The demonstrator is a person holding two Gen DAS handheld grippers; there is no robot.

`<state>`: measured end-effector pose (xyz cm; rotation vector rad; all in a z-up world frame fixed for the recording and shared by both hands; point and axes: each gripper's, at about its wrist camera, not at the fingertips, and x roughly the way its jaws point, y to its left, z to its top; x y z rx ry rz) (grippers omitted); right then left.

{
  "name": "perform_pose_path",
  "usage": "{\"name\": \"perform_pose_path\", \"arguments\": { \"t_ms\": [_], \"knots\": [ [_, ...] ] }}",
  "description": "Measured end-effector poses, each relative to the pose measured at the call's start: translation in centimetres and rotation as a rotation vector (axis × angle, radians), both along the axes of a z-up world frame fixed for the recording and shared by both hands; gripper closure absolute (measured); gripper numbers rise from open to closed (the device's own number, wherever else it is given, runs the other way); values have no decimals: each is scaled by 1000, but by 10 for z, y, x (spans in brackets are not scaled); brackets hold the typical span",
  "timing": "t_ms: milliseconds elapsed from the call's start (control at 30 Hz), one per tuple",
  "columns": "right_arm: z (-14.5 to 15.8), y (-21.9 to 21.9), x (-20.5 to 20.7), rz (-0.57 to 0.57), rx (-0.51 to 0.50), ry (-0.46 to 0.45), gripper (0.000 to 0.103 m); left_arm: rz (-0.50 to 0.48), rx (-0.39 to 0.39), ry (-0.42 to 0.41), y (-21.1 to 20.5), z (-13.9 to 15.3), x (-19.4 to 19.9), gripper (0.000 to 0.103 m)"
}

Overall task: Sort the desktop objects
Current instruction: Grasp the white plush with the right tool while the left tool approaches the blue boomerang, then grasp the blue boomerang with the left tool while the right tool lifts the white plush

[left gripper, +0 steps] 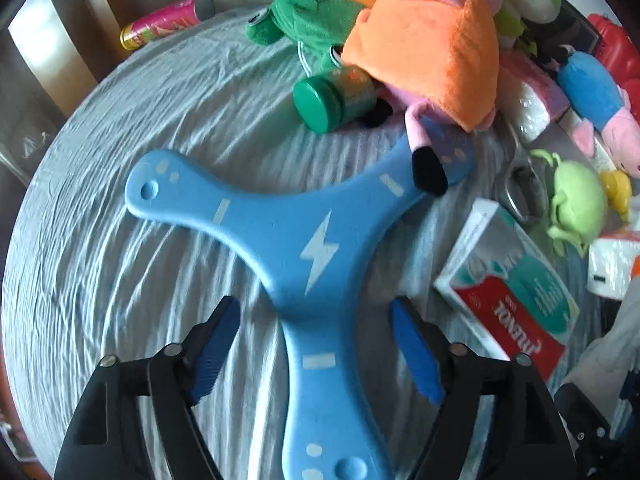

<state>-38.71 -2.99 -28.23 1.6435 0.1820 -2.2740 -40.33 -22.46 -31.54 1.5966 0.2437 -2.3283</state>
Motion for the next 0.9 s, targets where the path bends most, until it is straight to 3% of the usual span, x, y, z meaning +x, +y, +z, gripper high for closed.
{"name": "perform_pose_path", "arguments": {
  "t_ms": [133,200,233,267,533,600,667,733,767,900],
  "knots": [
    [-18,-5,-16,-2,6,-20,45,31,34,30,-8,-6,-7,20],
    [-22,-6,-20,-3,2,-23,45,19,26,45,-4,-6,-5,34],
    [-22,-9,-21,0,8,-19,45,13,21,50,-1,-5,-4,47],
    [-23,-11,-22,3,17,-13,45,10,18,49,1,-5,-2,51],
    [-17,-21,-19,8,25,30,45,-16,37,17,7,-9,17,66],
    [-12,-25,-17,21,30,54,45,3,8,12,3,-10,18,61],
    [-8,-28,-18,34,37,75,45,22,-21,7,-1,-10,20,27],
    [-11,-30,-22,45,55,63,45,73,16,5,-13,-14,22,14],
    [-17,-30,-25,45,63,49,45,93,53,10,-21,-15,24,13],
    [-26,-31,-31,47,83,51,45,72,35,34,-21,-16,17,13]
  ]
}}
